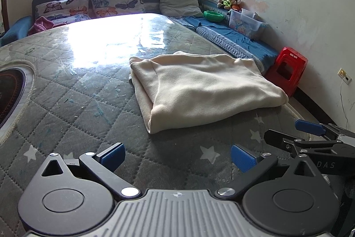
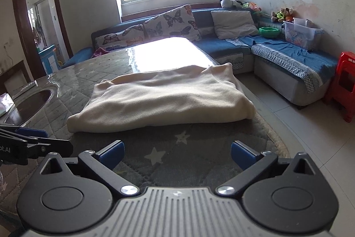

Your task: Fold clothes

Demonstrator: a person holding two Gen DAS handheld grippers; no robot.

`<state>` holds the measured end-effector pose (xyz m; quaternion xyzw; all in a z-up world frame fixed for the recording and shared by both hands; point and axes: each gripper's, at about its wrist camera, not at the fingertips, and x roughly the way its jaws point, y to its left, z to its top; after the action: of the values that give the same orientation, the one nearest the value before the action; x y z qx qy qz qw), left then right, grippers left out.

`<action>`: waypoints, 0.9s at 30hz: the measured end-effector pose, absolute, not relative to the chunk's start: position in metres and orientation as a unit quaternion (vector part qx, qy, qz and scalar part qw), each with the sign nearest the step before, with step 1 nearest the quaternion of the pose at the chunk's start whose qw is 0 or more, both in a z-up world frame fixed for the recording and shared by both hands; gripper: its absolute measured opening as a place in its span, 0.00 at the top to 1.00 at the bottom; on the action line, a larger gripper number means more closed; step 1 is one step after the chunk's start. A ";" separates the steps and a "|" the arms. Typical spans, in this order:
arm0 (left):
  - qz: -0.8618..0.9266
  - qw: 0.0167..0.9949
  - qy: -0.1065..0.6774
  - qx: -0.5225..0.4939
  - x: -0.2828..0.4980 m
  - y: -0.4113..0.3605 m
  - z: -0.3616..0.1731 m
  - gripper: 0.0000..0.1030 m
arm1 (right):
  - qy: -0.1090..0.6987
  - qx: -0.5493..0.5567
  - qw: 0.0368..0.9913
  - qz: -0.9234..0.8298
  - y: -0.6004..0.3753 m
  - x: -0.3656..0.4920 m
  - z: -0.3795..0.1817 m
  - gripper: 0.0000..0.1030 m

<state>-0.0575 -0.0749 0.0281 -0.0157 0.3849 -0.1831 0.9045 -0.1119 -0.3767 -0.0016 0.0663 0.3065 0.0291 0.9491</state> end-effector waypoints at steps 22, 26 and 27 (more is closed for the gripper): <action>-0.180 0.906 0.383 -0.007 -0.068 -0.078 0.027 0.00 | 0.304 0.050 0.951 0.003 -0.375 -0.123 -0.006 0.00; -0.182 0.905 0.384 -0.003 -0.070 -0.082 0.026 0.00 | 0.306 0.047 0.951 0.003 -0.375 -0.125 -0.007 0.00; -0.182 0.905 0.384 -0.002 -0.070 -0.082 0.026 0.00 | 0.306 0.046 0.951 0.002 -0.375 -0.126 -0.008 0.00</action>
<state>-0.0703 -0.0823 0.0261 -0.0016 0.3842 -0.1821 0.9051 -0.1255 -0.3755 -0.0075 0.0464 0.3058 0.0022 0.9510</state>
